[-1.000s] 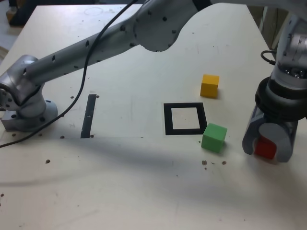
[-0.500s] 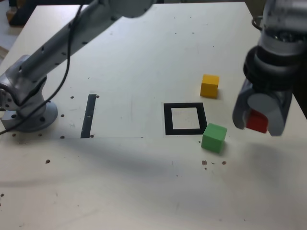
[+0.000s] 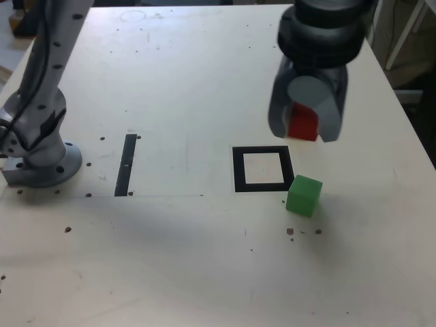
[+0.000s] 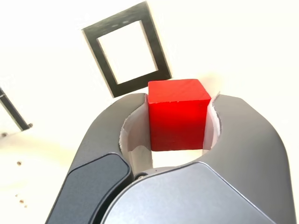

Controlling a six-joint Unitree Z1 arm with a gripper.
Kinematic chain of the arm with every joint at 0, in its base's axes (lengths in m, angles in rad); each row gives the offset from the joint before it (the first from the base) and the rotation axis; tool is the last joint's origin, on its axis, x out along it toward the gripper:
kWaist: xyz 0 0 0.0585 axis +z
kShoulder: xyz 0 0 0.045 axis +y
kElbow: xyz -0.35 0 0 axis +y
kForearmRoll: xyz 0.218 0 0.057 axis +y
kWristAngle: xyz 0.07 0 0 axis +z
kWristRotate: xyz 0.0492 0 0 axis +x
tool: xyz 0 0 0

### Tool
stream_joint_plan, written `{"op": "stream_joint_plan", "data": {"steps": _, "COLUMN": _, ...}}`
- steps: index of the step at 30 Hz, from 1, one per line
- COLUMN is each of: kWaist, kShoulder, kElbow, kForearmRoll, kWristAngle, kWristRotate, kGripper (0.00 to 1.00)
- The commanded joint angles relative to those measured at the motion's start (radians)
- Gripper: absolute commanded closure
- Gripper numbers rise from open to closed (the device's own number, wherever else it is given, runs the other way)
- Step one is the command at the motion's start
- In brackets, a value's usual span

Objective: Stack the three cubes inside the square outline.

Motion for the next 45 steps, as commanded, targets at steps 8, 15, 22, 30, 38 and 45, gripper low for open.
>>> {"op": "stream_joint_plan", "data": {"steps": 8, "kWaist": 0.043, "kShoulder": -0.060, "kElbow": 0.170, "kForearmRoll": -0.075, "kWristAngle": -0.037, "kWristRotate": -0.065, "kGripper": 0.71}}
{"op": "stream_joint_plan", "data": {"steps": 15, "kWaist": 0.084, "kShoulder": -0.086, "kElbow": 0.309, "kForearmRoll": -0.173, "kWristAngle": -0.055, "kWristRotate": -0.075, "kGripper": 0.71}}
{"op": "stream_joint_plan", "data": {"steps": 22, "kWaist": 0.117, "kShoulder": -0.103, "kElbow": 0.428, "kForearmRoll": -0.264, "kWristAngle": -0.067, "kWristRotate": -0.071, "kGripper": 0.71}}
{"op": "stream_joint_plan", "data": {"steps": 30, "kWaist": 0.120, "kShoulder": -0.106, "kElbow": 0.501, "kForearmRoll": -0.344, "kWristAngle": -0.078, "kWristRotate": -0.050, "kGripper": 0.71}}
{"op": "stream_joint_plan", "data": {"steps": 38, "kWaist": 0.120, "kShoulder": -0.103, "kElbow": 0.539, "kForearmRoll": -0.397, "kWristAngle": -0.080, "kWristRotate": -0.032, "kGripper": 0.71}}
{"op": "stream_joint_plan", "data": {"steps": 45, "kWaist": 0.122, "kShoulder": -0.094, "kElbow": 0.572, "kForearmRoll": -0.441, "kWristAngle": -0.079, "kWristRotate": -0.023, "kGripper": 0.71}}
